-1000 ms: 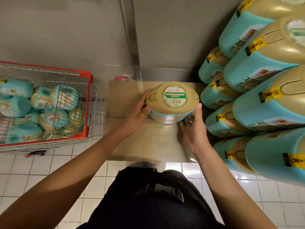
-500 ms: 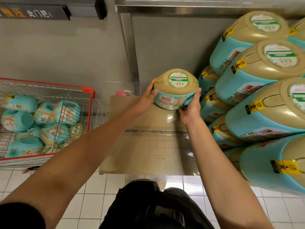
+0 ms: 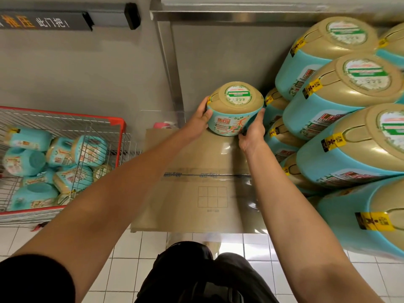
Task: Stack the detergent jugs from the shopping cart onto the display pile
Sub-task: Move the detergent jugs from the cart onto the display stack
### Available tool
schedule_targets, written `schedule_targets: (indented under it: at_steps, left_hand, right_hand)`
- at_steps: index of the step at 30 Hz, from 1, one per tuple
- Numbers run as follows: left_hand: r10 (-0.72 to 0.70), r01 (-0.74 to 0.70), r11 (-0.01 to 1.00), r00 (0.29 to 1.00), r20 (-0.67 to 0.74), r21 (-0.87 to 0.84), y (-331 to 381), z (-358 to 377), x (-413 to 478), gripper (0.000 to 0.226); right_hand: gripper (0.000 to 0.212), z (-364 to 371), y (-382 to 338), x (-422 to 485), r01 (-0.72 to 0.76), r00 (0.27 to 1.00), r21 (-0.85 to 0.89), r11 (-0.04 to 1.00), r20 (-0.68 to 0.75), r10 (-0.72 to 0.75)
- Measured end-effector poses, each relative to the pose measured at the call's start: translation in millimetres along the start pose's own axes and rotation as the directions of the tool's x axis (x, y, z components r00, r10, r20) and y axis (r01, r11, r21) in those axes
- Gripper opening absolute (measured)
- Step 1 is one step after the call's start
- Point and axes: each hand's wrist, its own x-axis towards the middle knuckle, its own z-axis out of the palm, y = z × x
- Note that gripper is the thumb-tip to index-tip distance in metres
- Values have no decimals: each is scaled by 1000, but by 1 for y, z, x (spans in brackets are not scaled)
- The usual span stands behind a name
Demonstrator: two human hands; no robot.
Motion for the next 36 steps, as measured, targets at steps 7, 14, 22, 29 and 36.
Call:
schedule_targets:
  at_steps: [7,14,22,29,36]
  left_hand:
    - [-58,58,998,997,-52,15,-12,-2,16,57]
    - [-77,86,993,992,-101,82,-26,-7,27,53]
    - [-71,119,984,947,-314,135,-51,-20,-42,40]
    - [-144,93,988,825,-546,-120,-89,-85,-224,20]
    - [-238,127,971,619,-748,-204,-116,-160,-426,33]
  right_hand:
    - [32,7,10,1,-2,1000,27,1000,-15,2]
    - [45,14,13,-7,11,999,87,996,-36,-8]
    - [38,1,61,-36,-88,992,-48,995,-100,83]
    - [19,7,153,-108,-145,951,-335,931,212,224]
    - [16,26,244,-189,44,832,-647,761,445,331]
